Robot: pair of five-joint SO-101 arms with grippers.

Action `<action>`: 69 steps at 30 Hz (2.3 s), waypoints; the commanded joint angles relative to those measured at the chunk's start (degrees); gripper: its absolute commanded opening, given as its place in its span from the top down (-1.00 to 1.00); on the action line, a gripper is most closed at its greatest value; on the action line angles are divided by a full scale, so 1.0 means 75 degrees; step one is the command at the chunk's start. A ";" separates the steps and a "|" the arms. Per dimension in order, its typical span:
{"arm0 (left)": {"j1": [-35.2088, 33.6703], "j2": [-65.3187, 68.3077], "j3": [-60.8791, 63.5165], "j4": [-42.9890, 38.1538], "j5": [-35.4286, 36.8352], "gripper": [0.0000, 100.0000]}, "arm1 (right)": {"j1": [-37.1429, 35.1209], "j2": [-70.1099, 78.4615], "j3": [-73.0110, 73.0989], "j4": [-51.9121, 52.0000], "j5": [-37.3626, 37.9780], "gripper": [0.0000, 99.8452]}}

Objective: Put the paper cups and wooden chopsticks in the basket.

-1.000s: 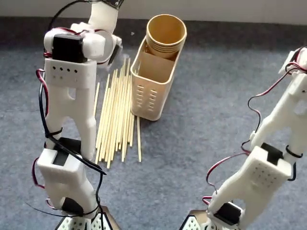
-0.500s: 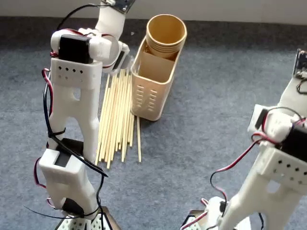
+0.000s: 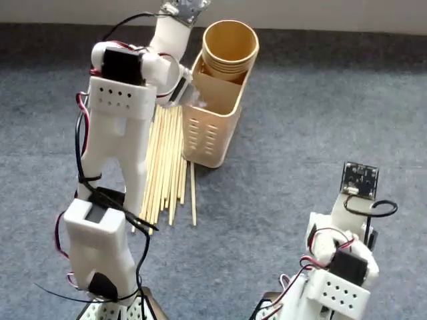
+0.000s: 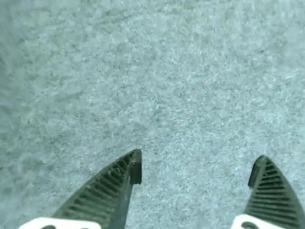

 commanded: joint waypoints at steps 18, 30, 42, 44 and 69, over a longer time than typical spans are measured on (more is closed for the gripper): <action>0.1084 0.2350 0.0029 -0.0574 -0.0082 0.99 | -0.0592 -0.3159 0.2210 -0.0111 0.0035 0.31; 0.2186 0.1307 -0.0967 0.0117 0.0574 0.99 | -0.0604 -0.3112 0.2221 -0.0111 0.0035 0.31; 0.1881 0.1342 -0.0862 -0.0047 0.1125 0.99 | -0.0604 -0.3147 0.2374 -0.0111 0.0047 0.31; 0.1647 0.1577 -0.0897 -0.0129 0.1125 0.99 | -0.0604 -0.3147 0.2374 -0.0111 0.0047 0.31; 0.1178 0.4741 -0.2186 -0.0117 0.1418 0.99 | -0.0615 -0.3171 0.2362 -0.0006 0.0047 0.31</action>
